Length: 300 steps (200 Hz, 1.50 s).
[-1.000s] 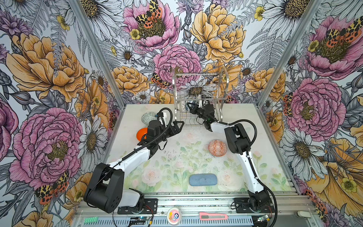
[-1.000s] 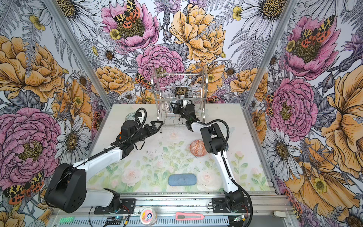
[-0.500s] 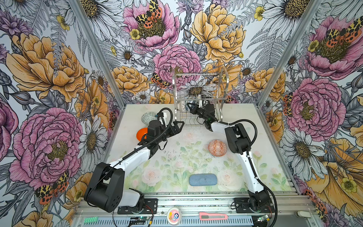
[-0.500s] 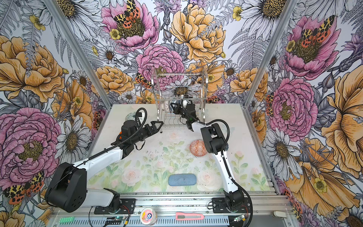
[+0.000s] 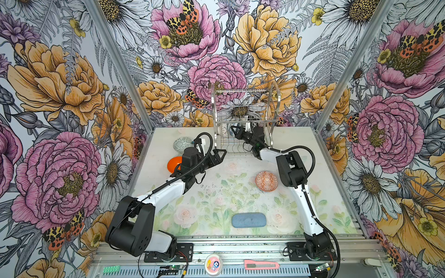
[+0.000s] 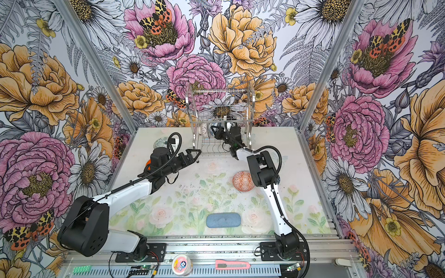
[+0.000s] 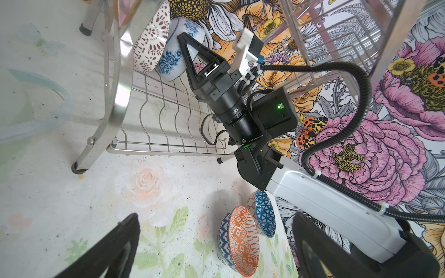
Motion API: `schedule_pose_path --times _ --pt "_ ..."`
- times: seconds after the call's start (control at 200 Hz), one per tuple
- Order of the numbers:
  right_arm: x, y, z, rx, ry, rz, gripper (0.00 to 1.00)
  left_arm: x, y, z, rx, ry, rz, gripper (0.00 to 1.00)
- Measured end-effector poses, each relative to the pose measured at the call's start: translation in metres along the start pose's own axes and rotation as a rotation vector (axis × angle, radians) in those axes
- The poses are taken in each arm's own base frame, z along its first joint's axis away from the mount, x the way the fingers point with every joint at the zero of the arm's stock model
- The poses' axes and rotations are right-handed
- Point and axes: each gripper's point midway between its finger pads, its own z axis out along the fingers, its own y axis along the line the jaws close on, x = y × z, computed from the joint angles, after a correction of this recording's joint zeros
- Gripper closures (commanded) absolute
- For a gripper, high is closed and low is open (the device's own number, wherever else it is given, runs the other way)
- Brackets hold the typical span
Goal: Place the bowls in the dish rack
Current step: 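Lower the floral bowl upright between the rack's wire dividers with the right gripper, then open the right gripper and draw it back from the floral bowl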
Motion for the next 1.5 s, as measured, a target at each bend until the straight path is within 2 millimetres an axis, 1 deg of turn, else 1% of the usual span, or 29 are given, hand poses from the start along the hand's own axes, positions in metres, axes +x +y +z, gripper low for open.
schedule_pose_path --times 0.105,0.966,1.101,1.226,1.401,1.461,1.501 --pt "0.0 0.0 0.001 0.0 0.0 0.0 0.86 0.001 0.004 0.002 -0.005 0.007 -0.005 0.02" --pt "0.006 -0.002 -0.002 0.013 0.016 0.011 0.78 0.001 0.002 0.001 0.004 0.008 -0.011 0.01" --pt "0.011 0.0 -0.002 0.018 0.029 0.018 0.75 -0.002 -0.003 -0.002 0.014 -0.001 -0.008 0.01" --pt "0.012 0.001 -0.005 0.029 0.037 0.024 0.72 -0.005 -0.009 -0.006 0.026 -0.011 -0.008 0.01" --pt "0.016 0.002 -0.009 0.045 0.052 0.035 0.71 -0.004 -0.017 -0.01 0.038 -0.011 -0.003 0.01" --pt "0.017 0.003 -0.011 0.051 0.056 0.038 0.65 -0.002 -0.021 -0.012 0.04 -0.005 -0.001 0.01" --pt "0.018 0.004 -0.013 0.053 0.059 0.039 0.64 -0.002 -0.023 -0.014 0.042 -0.004 0.0 0.01"
